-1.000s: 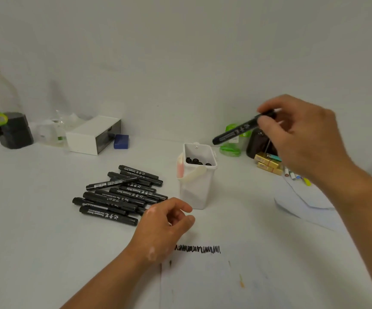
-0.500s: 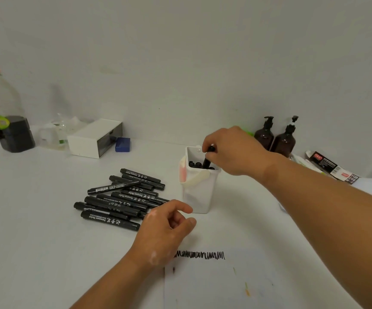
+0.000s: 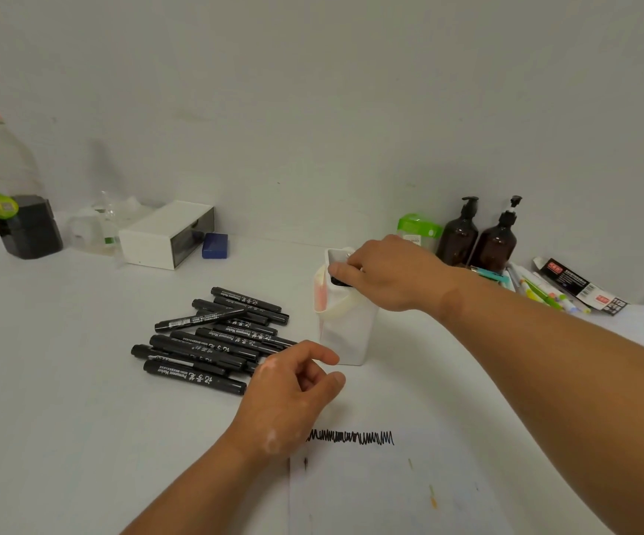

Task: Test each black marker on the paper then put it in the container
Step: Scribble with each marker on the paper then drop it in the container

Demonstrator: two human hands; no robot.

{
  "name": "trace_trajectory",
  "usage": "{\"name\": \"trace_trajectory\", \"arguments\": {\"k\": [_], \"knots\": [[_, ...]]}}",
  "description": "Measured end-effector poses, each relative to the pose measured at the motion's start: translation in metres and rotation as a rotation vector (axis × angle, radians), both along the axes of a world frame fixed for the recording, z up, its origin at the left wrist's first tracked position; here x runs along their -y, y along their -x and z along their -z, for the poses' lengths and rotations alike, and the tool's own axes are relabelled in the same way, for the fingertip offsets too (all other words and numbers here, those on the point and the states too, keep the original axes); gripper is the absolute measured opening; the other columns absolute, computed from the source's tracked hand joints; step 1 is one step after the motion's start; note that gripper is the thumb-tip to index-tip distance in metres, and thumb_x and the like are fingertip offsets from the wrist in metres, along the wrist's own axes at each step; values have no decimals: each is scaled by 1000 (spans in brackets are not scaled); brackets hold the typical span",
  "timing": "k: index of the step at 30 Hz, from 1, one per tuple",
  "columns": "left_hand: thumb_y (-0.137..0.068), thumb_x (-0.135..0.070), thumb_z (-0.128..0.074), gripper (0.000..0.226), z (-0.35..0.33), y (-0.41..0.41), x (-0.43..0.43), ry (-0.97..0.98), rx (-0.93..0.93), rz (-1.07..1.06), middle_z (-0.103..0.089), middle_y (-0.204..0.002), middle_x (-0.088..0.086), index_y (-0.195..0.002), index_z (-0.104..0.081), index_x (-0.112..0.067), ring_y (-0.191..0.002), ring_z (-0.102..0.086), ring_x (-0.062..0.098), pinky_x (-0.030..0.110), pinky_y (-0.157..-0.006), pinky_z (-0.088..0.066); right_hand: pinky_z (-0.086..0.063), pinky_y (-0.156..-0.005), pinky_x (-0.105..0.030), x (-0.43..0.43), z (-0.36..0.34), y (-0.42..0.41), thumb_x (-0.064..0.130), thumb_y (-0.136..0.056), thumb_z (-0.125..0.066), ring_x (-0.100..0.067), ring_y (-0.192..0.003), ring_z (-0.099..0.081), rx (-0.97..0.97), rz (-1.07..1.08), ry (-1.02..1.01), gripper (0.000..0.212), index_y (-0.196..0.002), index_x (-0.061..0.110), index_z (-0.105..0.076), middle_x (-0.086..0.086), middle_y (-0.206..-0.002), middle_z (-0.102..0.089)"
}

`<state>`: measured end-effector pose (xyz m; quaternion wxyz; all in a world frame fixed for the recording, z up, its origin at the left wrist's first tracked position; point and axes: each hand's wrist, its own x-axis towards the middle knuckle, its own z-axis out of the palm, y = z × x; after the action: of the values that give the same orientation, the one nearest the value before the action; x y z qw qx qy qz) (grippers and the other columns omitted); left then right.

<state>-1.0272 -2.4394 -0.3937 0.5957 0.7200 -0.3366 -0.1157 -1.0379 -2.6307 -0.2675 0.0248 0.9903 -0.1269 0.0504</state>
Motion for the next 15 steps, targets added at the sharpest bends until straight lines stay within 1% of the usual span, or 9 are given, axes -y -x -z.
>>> {"name": "trace_trajectory", "arguments": {"k": [4,5,7,9,11,13,14,15], "knots": [[-87,-22,-74,9,0,0,-2,-6,6,4,-58,-59,-13,-93,-71,-28,-52,-50,1,10,-54,-41,-40,-57,-33,-1,-7,4,66,-101,-31,-16,-69,-55,7,3,6,64,-79,19,-67,-1,-76,-62],[-87,-23,-74,8,0,1,-2,-7,7,6,-59,-59,-13,-93,-71,-28,-52,-50,1,10,-54,-41,-42,-58,-34,-1,-10,7,66,-101,-33,-16,-69,-56,36,-1,-16,62,-76,21,-66,0,-75,-63],[-88,-23,-74,8,0,0,-2,-9,6,8,-59,-59,-13,-93,-71,-28,-52,-50,1,10,-54,-41,-40,-59,-34,0,-19,15,64,-101,-38,-15,-65,-53,143,-14,-90,56,-64,26,-56,4,-67,-58],[-88,-23,-74,7,-1,0,-1,-10,7,8,-59,-59,-13,-92,-71,-27,-52,-50,0,10,-54,-41,-35,-56,-31,1,-27,30,61,-101,-43,-10,-62,-50,285,-26,-142,52,-60,30,-50,10,-62,-53],[-88,-23,-74,6,0,-1,-2,-16,12,7,-59,-59,-13,-92,-71,-27,-51,-50,0,9,-53,-41,-38,-56,-29,3,-29,49,59,-100,-46,-12,-63,-55,445,-37,-183,50,-62,28,-55,7,-61,-58],[-88,-24,-74,5,0,-1,-2,-20,12,7,-59,-59,-13,-91,-72,-27,-51,-50,0,9,-52,-41,-42,-59,-25,3,-21,72,58,-98,-48,-13,-62,-58,594,-34,-241,52,-67,21,-64,1,-62,-65],[-88,-24,-74,5,0,0,-2,-21,13,8,-59,-59,-13,-91,-72,-27,-51,-50,0,9,-52,-41,-40,-58,-20,3,-13,84,58,-96,-48,-12,-61,-58,645,-28,-274,52,-69,19,-67,1,-63,-67],[-88,-24,-74,5,0,0,-2,-23,17,8,-60,-59,-13,-91,-72,-27,-51,-50,0,9,-53,-41,-37,-54,-15,2,-3,96,57,-95,-49,-9,-61,-58,672,-15,-307,50,-71,19,-70,6,-65,-68]]}}
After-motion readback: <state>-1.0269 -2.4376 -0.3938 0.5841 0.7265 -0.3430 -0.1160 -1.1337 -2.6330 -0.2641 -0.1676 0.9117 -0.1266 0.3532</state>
